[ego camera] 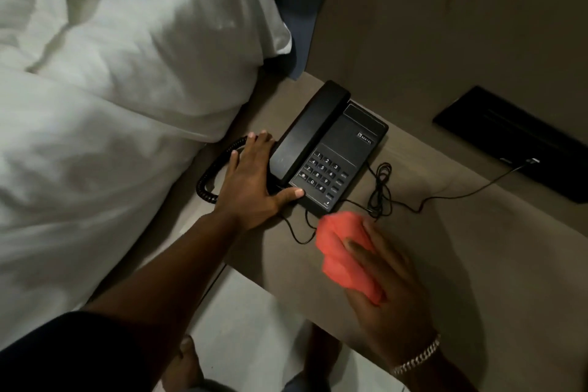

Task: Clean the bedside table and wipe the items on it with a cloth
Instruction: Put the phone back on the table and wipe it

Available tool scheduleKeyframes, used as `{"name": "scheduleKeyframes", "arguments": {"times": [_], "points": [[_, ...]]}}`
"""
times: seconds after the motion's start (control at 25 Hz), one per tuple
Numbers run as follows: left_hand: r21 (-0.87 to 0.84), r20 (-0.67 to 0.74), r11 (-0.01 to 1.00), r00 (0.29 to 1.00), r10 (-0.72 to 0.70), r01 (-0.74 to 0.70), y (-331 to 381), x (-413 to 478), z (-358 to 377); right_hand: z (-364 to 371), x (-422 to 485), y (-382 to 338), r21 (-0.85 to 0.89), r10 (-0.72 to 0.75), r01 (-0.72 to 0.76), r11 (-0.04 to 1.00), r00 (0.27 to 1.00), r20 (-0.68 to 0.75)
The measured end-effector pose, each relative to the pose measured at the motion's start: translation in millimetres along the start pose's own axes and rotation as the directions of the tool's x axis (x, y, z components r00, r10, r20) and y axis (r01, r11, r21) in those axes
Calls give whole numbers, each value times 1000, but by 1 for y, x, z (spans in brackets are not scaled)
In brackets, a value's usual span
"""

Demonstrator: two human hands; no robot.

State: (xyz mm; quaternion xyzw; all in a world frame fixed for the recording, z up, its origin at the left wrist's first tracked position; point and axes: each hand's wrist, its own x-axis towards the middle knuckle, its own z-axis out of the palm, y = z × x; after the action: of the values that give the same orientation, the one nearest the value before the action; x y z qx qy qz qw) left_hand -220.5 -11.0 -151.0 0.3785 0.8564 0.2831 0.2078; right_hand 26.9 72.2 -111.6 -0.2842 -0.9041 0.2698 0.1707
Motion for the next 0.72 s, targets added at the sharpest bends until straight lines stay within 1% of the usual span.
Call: {"name": "scheduleKeyframes", "arguments": {"times": [0.08, 0.16, 0.2, 0.28, 0.32, 0.36, 0.4, 0.44, 0.48, 0.52, 0.56, 0.6, 0.64, 0.68, 0.72], "points": [[8, 21, 1000, 1000, 7, -7, -4, 2, 0, -5, 42, -20, 43, -24, 25, 999, 999, -26], [-26, 24, 1000, 1000, 1, -1, -7, 3, -2, 2, 100, -20, -23, 17, -18, 1000, 999, -46], [-36, 22, 999, 1000, 0, 1, -8, 2, -2, 10, 131, -13, -73, 46, -50, 996, 998, -48], [-27, 31, 1000, 999, 8, -7, -9, 3, -2, 26, 177, 2, -164, 145, -141, 976, 989, 10], [-17, 40, 1000, 999, 15, -14, -9, 4, -2, 35, 186, 7, -209, 201, -191, 959, 979, 29], [-11, 45, 1000, 999, 21, -21, -9, 5, -2, 44, 183, 6, -239, 226, -217, 946, 974, 13], [-11, 43, 1000, 999, 27, -26, -9, 6, -2, 50, 172, 1, -257, 208, -205, 944, 978, -16], [-11, 41, 999, 999, 31, -30, -9, 7, -2, 55, 153, -7, -261, 158, -159, 952, 987, -24], [-12, 40, 999, 999, 32, -31, -7, 8, -2, 59, 130, -16, -277, 88, -81, 957, 996, 13], [-9, 37, 1000, 999, 28, -27, -7, 7, -1, 61, 107, -20, -300, 7, 22, 954, 995, 97], [-3, 33, 1000, 999, 25, -25, -8, 6, 0, 60, 92, -18, -325, -60, 117, 939, 982, 181], [2, 32, 1000, 999, 22, -23, -9, 4, 1, 58, 90, -11, -337, -108, 181, 924, 969, 223], [4, 33, 1000, 999, 23, -23, -9, 3, 1, 54, 100, -2, -356, -117, 186, 916, 971, 206], [5, 36, 1000, 999, 21, -21, -9, 2, 1, 52, 114, 7, -381, -70, 123, 916, 986, 152], [7, 35, 1000, 999, 15, -15, -9, 3, 1, 50, 130, 12, -379, 14, 18, 925, 997, 81]]}}
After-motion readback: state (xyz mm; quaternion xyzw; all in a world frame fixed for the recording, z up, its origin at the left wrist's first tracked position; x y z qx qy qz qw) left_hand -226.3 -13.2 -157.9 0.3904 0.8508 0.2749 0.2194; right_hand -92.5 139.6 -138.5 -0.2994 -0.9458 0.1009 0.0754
